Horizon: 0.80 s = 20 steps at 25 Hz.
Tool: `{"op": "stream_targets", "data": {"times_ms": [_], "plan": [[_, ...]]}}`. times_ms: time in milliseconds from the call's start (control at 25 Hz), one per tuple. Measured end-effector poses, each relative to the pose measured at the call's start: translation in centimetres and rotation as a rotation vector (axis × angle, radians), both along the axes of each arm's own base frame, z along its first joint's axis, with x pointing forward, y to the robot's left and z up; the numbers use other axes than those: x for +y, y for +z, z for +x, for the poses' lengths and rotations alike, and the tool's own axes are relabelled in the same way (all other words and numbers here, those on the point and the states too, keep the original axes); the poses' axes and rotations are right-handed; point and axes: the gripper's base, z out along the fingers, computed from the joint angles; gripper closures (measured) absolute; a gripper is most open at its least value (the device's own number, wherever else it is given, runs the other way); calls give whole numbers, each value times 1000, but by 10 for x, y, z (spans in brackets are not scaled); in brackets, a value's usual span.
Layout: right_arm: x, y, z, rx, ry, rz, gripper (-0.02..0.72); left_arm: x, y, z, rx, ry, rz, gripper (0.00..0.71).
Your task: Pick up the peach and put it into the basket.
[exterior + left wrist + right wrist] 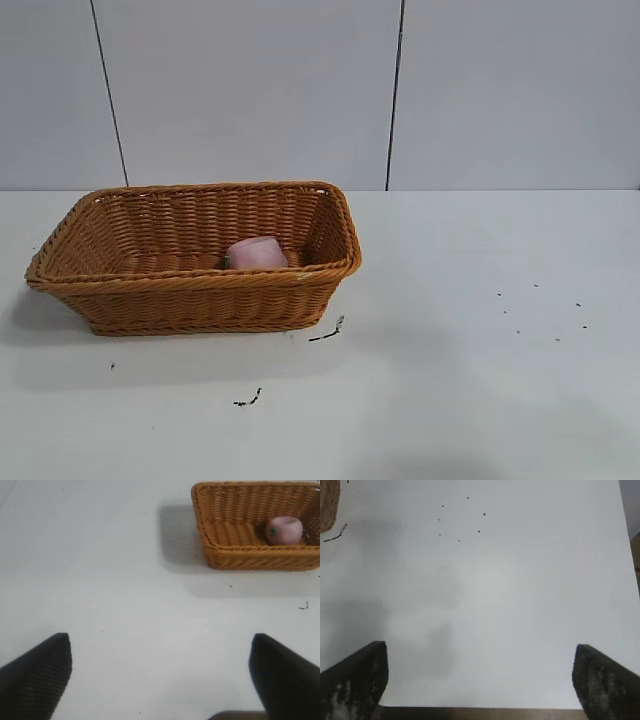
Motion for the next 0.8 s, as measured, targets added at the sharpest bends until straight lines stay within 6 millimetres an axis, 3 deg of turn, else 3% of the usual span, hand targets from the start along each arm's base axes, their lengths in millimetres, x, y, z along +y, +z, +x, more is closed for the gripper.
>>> {"op": "stream_targets", "data": {"times_ms": [440,800], "plan": [[1,4,-32,-229,2,-3,8,0,0,0,0,0,0,17],[2,4,-35,-247,49,7,8,0,0,0,0,0,0,17]]}}
